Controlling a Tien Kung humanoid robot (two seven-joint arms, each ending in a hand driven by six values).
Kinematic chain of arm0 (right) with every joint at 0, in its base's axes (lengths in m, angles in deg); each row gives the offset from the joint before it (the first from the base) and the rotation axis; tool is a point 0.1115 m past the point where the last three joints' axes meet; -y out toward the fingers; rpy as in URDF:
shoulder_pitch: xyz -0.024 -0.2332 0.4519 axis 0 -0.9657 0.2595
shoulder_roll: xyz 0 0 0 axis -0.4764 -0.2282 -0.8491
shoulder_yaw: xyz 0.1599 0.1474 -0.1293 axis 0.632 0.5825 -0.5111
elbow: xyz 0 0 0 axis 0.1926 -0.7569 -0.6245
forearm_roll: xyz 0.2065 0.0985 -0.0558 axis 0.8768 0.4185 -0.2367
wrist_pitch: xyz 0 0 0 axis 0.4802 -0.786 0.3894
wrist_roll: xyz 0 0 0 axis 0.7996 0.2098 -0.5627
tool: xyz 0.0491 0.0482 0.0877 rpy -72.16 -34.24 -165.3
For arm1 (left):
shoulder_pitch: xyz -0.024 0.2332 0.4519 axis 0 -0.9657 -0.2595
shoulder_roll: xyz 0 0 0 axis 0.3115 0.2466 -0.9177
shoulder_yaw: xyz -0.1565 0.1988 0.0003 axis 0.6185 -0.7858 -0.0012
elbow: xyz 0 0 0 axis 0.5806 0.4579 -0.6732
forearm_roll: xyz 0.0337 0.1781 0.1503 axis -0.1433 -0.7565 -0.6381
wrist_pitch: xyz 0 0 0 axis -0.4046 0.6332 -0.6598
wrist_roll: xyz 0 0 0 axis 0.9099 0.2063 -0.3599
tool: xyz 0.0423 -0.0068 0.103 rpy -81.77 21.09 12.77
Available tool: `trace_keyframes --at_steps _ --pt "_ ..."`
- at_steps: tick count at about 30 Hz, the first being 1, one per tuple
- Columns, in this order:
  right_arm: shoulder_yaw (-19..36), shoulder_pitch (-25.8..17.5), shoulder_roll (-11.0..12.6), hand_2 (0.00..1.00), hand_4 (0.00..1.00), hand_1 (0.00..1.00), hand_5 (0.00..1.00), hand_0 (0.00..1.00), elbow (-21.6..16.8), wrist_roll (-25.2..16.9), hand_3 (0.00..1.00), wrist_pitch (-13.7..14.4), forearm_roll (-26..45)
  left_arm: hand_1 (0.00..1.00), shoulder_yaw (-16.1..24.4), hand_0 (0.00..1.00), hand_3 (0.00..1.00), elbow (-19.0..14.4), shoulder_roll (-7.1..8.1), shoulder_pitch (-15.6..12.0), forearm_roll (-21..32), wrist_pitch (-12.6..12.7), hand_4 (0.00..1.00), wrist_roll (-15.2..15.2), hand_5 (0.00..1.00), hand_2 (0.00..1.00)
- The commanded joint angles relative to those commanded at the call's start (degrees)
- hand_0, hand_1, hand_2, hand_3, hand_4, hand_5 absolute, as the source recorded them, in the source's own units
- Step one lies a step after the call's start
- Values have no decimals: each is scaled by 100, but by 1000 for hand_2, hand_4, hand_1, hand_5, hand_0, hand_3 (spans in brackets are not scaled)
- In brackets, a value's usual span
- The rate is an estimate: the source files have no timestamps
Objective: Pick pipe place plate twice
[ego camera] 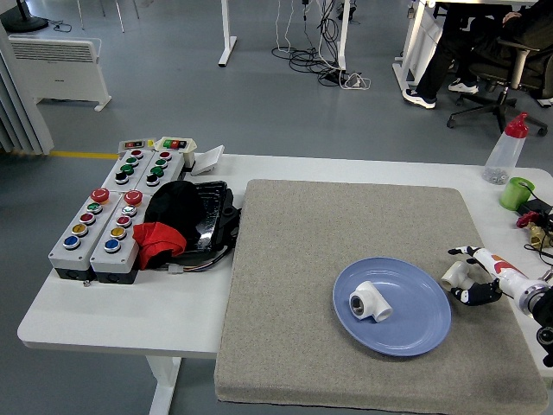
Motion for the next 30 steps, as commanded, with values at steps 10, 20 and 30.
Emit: trace_keyframes --at_steps 10,20,30 --pt "-156 69 -56 868 701 776 265 783 188 -55 806 37 151 573 2 608 604 -1 0 5 -4 3 580 2 998 594" --pt "-211 37 -32 683 602 610 181 530 212 -172 701 291 171 572 2 608 604 0 0 13 -15 -3 580 5 998 595" --pt "-127 -35 12 610 564 522 161 403 107 -196 662 276 137 573 2 608 603 0 0 12 -11 -1 581 7 998 595"
